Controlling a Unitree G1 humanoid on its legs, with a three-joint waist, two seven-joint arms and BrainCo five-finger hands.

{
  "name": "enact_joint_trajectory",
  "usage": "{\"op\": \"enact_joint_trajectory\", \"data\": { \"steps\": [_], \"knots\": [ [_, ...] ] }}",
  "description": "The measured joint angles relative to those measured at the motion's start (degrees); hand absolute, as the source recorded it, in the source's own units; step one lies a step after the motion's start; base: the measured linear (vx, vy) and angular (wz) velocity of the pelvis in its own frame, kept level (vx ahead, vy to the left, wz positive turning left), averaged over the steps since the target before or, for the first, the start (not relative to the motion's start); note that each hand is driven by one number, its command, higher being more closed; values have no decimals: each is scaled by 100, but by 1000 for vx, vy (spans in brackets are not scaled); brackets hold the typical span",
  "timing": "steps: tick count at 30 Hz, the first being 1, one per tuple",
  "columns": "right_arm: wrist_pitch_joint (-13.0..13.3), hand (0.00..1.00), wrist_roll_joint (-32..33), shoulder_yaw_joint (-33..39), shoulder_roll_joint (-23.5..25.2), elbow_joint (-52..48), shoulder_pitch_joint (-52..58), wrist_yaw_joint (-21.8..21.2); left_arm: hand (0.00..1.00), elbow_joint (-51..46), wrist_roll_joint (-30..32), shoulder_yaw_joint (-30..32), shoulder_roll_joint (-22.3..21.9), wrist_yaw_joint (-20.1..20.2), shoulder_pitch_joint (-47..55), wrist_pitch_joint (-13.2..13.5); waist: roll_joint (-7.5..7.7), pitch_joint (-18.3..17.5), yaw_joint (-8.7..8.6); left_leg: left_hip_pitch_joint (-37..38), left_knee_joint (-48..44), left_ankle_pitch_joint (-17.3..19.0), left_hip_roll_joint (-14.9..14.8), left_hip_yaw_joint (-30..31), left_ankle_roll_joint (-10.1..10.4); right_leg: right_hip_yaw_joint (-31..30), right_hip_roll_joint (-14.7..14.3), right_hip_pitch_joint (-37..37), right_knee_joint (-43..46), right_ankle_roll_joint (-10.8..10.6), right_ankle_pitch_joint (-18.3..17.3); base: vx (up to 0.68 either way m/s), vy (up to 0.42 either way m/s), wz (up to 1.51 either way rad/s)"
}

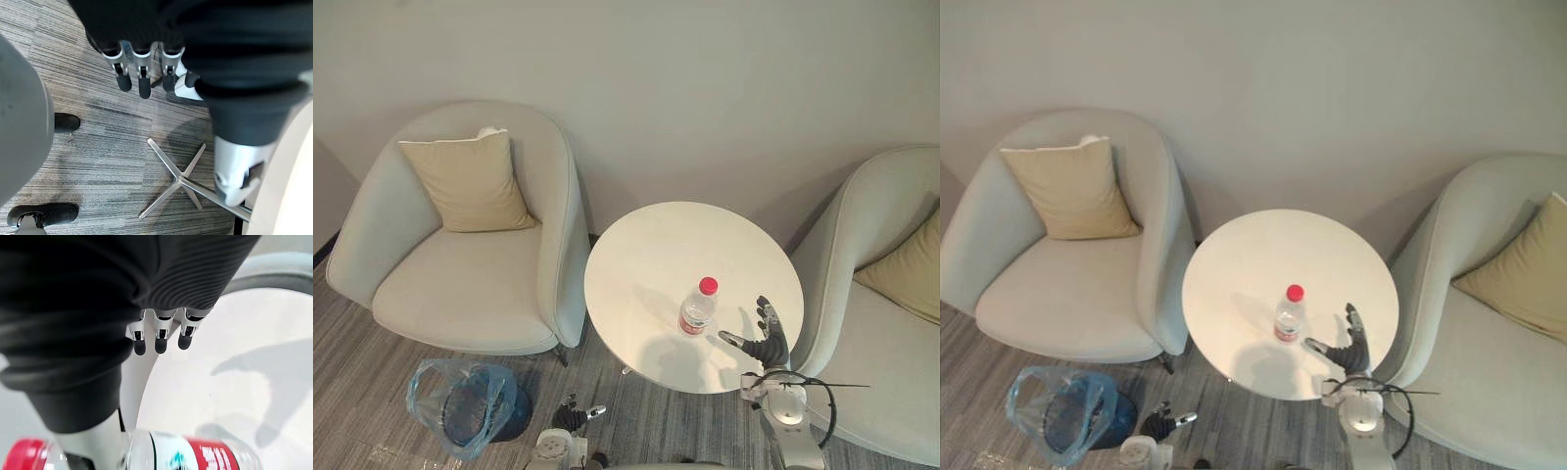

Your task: Gather rubbish on tea table into small bin, then transfer packed bag to large trash can.

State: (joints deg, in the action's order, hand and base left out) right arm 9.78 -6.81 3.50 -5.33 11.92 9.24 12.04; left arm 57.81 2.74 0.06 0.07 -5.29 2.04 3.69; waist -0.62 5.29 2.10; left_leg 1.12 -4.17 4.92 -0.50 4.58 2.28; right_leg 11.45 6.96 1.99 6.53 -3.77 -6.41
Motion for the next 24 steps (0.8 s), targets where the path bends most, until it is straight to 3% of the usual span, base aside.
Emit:
{"op": "enact_joint_trajectory", "data": {
  "steps": [5,14,20,21,24],
  "knots": [
    [-7,0,16,-157,3,217,-412,46,0,-2,-28,-3,118,-86,-173,-6,-9,354,80,-127,233,-251,22,211,25,116,12,-127,-55,-5,109,-97,1,17],
    [-34,0,30,-270,43,262,-946,300,0,-174,-191,3,144,-234,-201,-10,-77,615,151,-475,284,-369,21,352,63,243,44,-526,186,-20,61,-21,-8,9],
    [-129,0,3,-261,88,11,-1388,868,0,-307,-307,7,114,-371,-328,2,-75,881,189,-861,76,-364,106,380,66,229,205,-1047,754,-4,-169,-4,-2,7],
    [-131,100,-2,-258,100,-17,-1457,986,0,-331,-325,7,109,-421,-344,13,-69,919,190,-926,23,-354,104,377,62,212,221,-1113,805,-8,-179,-32,-4,-2],
    [-134,100,0,-255,162,-28,-1576,1190,0,-392,-412,10,102,-463,-375,89,-61,1051,219,-1011,-134,-270,122,351,56,158,248,-1192,919,-12,-218,-47,1,-4]
  ]
}}
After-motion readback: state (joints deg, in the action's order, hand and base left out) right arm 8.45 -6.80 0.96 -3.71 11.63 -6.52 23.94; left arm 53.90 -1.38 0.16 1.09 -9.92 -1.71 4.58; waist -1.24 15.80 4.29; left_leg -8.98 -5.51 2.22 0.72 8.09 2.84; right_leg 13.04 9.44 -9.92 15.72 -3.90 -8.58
